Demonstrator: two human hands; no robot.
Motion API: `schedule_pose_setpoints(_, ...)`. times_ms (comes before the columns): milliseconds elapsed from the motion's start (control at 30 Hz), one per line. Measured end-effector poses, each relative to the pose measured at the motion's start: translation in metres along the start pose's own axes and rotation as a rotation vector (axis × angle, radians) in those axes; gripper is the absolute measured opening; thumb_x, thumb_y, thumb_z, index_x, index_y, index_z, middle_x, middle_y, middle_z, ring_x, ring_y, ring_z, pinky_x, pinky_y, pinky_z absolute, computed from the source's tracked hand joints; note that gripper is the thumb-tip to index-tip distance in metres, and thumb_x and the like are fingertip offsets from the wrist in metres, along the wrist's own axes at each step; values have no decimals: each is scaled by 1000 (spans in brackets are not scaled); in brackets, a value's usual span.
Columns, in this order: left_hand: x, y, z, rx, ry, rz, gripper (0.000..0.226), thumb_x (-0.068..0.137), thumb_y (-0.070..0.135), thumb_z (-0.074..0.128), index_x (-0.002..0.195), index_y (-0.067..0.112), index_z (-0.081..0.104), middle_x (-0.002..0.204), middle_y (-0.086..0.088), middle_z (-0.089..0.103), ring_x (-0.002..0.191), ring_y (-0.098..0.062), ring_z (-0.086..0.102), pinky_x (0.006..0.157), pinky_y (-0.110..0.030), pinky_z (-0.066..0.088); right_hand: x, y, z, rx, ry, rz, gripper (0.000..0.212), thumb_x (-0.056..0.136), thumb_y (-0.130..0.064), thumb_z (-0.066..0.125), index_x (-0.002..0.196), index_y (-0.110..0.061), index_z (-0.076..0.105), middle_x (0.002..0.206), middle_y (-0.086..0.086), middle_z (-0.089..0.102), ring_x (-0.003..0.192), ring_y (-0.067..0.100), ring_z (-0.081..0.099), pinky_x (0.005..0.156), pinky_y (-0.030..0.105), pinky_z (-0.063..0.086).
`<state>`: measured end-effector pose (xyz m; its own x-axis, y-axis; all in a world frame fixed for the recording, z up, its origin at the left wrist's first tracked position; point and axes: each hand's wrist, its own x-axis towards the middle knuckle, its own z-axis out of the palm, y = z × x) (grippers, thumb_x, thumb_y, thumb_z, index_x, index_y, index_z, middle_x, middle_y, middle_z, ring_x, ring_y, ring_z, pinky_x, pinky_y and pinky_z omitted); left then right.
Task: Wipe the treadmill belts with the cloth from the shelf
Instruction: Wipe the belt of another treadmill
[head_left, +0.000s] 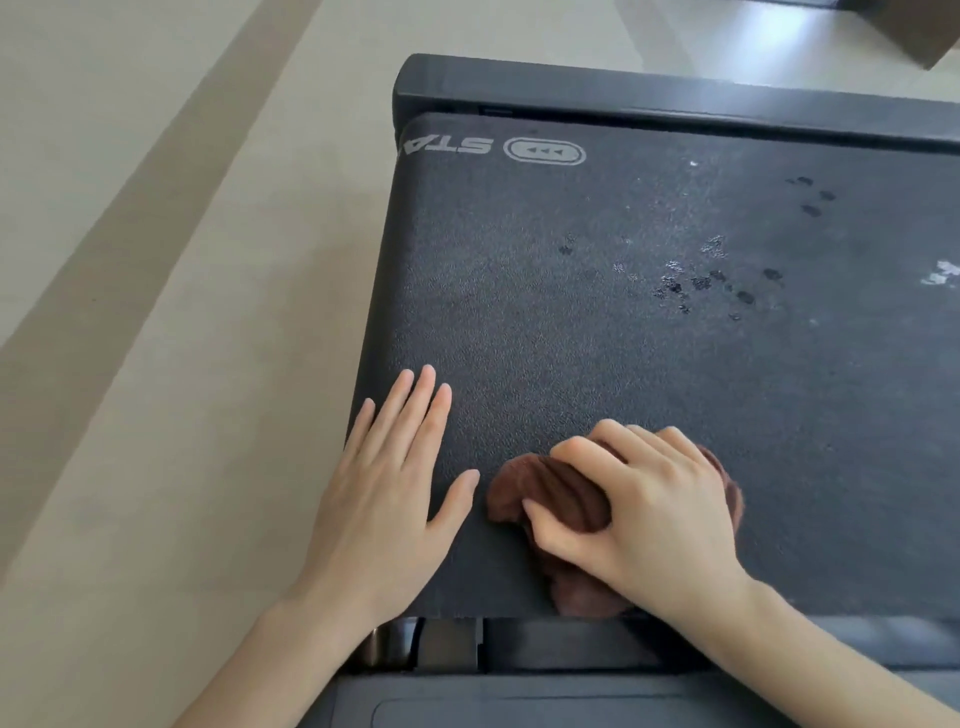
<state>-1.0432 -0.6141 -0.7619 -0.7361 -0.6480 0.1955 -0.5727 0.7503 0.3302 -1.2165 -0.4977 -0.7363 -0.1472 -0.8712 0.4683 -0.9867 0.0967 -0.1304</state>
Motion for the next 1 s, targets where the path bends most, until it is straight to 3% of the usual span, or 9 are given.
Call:
schedule_pose_setpoints(200, 0, 2, -5, 3, -57, -25, 65, 93, 47, 31, 147, 12, 30, 157, 0, 20, 145, -12, 9, 116, -34, 8, 98, 22, 55, -8, 73, 44, 34, 75, -56, 55, 75, -23, 63, 65, -1, 55, 61, 24, 60, 60, 33, 38)
schedule_pose_setpoints(367, 0, 7, -11, 23, -114, -74, 69, 92, 57, 16, 151, 22, 11, 158, 10, 0, 143, -2, -9, 116, -25, -6, 172, 38, 83, -68, -15, 136, 42, 83, -58, 51, 101, -22, 65, 88, 5, 65, 80, 29, 62, 72, 35, 35)
schedule_pose_setpoints(467, -1, 7, -12, 20, -109, -55, 68, 92, 59, 11, 149, 23, 8, 157, 10, 0, 143, -1, -10, 116, -25, -6, 149, 31, 75, -57, 52, 119, 39, 80, -54, 57, 93, -18, 67, 78, 7, 63, 68, 31, 60, 67, 35, 36)
schedule_pose_setpoints(567, -6, 7, -14, -79, -72, -59, 62, 94, 47, 25, 147, 15, 29, 156, 7, 18, 143, 0, 4, 116, -24, 4, 102, 21, 51, 20, 59, 89, 38, 78, -54, 54, 87, -19, 66, 72, 5, 60, 62, 27, 57, 65, 34, 37)
schedule_pose_setpoints(667, -21, 2, -21, -155, -22, -78, 53, 94, 38, 32, 140, 15, 45, 151, 10, 32, 141, 3, 17, 113, -13, 12, 41, 2, 20, 26, 65, 73, 30, 74, -50, 58, 76, -20, 62, 67, 2, 51, 60, 27, 51, 62, 35, 32)
schedule_pose_setpoints(767, -38, -4, -32, -150, -22, -93, 54, 93, 42, 32, 141, 20, 45, 151, 18, 30, 138, 8, 18, 107, -4, 12, -7, -25, -1, 50, 4, -3, 27, 71, -48, 60, 70, -21, 59, 66, 1, 47, 59, 27, 48, 63, 37, 32)
schedule_pose_setpoints(867, -51, -11, -38, -134, -52, -79, 60, 91, 48, 28, 145, 23, 36, 153, 22, 21, 137, 12, 12, 104, 0, 7, 5, -30, 4, 88, -42, -44, 29, 71, -52, 57, 71, -24, 60, 65, -2, 50, 59, 24, 54, 60, 34, 36)
schedule_pose_setpoints(1000, -57, -23, -37, -198, -50, -65, 64, 89, 53, 25, 146, 24, 33, 153, 24, 17, 137, 13, 11, 104, 0, 6, 86, -30, 45, 40, -40, 28, 36, 76, -57, 52, 82, -24, 65, 71, -2, 58, 65, 23, 60, 64, 32, 38)
